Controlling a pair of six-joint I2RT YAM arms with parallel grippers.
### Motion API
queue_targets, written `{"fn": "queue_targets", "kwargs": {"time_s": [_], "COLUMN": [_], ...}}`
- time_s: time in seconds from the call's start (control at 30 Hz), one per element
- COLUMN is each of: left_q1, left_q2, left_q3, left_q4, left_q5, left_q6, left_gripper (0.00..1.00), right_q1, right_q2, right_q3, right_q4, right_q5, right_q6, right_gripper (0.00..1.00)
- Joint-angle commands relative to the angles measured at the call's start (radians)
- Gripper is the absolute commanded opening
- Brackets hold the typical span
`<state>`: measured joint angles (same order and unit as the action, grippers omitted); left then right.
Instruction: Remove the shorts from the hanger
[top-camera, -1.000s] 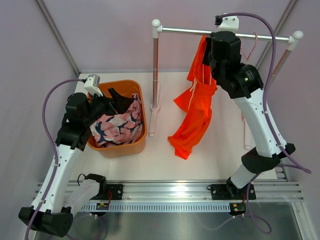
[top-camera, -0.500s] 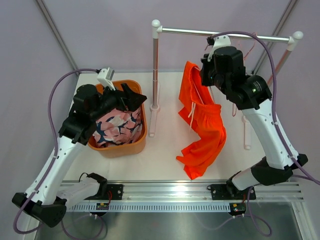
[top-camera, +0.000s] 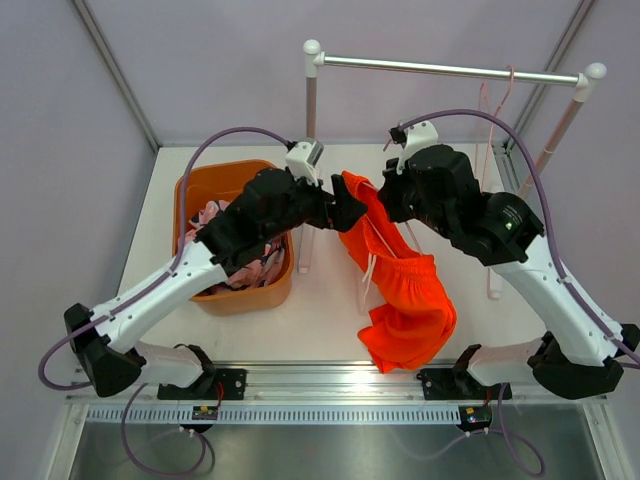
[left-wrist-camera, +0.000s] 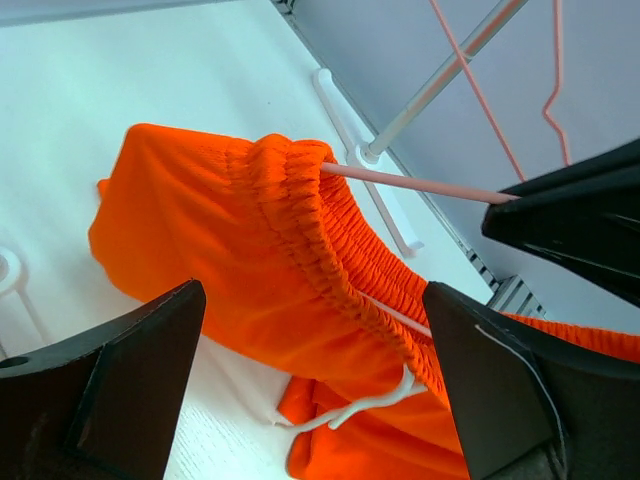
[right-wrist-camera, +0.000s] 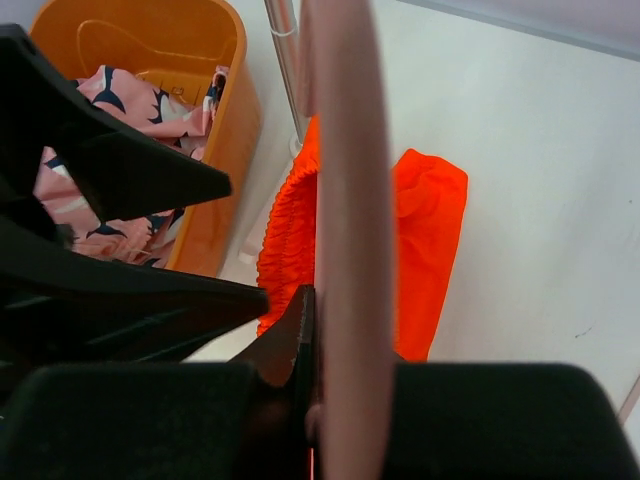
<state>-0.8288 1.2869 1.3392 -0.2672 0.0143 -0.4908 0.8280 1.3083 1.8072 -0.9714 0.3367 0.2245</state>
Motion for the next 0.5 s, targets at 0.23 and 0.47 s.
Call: {"fn": "queue_targets", "kwargs": {"time_s": [0.23, 0.47], "left_q1": [-0.064, -0.064], "left_q2": [0.144, 0.143], "left_q3": [0.054, 0.095], "left_q4": [0.129, 0.088], "left_q5": [-0.197, -0.315], "left_q6": [-0.037, -0.005], "left_gripper": [0.71, 0.02], "right_q1": [0.036, 0.052], "right_q2": [-0.090, -0.107], "right_q3": [-0.032, -0.051], "right_q4": [0.031, 0.016], "right_q5": [0.068, 0.064], "right_q6": [0.049, 0.062], "right_gripper": [0.00, 0.00]}}
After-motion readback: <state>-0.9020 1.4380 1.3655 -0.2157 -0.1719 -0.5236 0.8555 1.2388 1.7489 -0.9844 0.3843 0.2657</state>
